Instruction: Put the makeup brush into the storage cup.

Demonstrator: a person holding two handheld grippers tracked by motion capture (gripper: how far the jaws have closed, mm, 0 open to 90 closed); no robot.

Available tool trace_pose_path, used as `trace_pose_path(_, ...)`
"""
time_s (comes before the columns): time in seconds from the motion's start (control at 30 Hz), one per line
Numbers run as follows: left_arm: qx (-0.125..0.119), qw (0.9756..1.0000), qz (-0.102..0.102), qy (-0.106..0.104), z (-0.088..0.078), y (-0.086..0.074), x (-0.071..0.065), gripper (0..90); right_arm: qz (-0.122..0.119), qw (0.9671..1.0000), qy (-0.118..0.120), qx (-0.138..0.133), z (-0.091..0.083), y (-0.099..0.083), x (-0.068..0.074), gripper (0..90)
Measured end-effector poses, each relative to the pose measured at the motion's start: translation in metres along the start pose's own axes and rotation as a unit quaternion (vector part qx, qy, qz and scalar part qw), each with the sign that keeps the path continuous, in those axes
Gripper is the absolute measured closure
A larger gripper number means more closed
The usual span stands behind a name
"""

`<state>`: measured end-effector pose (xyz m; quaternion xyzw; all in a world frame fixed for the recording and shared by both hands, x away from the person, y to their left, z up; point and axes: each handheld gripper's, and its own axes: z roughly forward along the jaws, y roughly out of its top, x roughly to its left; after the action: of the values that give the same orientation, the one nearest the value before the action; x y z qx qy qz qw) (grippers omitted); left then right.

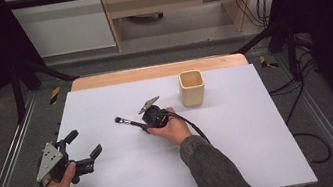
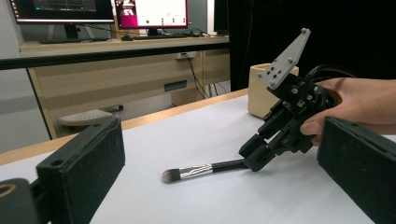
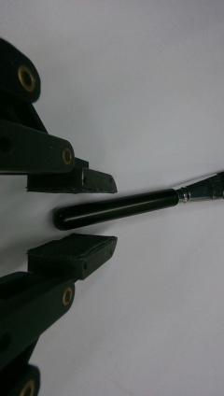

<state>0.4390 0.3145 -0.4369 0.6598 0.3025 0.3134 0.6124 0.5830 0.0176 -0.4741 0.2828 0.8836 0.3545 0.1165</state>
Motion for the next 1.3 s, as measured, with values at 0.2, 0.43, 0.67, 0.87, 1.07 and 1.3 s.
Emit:
trace_pose_path(0.2, 0.000, 1.0000, 0.000, -0.001, 0.0001, 0.0001, -0.0002, 0.7, 0.000, 1.0000, 0.004, -0.002, 0.0000, -0.0003, 0.0003, 73.1)
trace_pose_path(0.43, 0.001, 1.0000, -0.002, -0.001, 0.0000, 0.0001, 0.0002, 0.7, 0.002, 1.0000, 0.002, -0.005, 0.0003, -0.0009, 0.0000, 76.9)
trace_pose_path(0.67, 0.001, 1.0000, -0.001, -0.001, 0.0002, 0.0001, -0.0001, 0.7, 0.002, 1.0000, 0.002, -0.008, 0.0003, -0.0016, -0.0001, 77.5)
trace_pose_path(0.87, 0.002, 1.0000, 0.000, -0.001, 0.0004, 0.0004, -0.0006, 0.7, 0.008, 0.9999, 0.002, -0.012, 0.0001, -0.0029, -0.0005, 78.4)
trace_pose_path(1.07, 0.001, 1.0000, 0.000, 0.000, 0.0002, 0.0004, -0.0003, 0.7, 0.004, 0.9999, 0.002, -0.013, 0.0001, -0.0032, -0.0006, 79.1)
trace_pose_path(1.3, 0.002, 1.0000, 0.001, 0.000, 0.0002, 0.0005, -0.0004, 0.7, 0.004, 0.9999, -0.001, -0.013, 0.0000, -0.0032, 0.0001, 79.5)
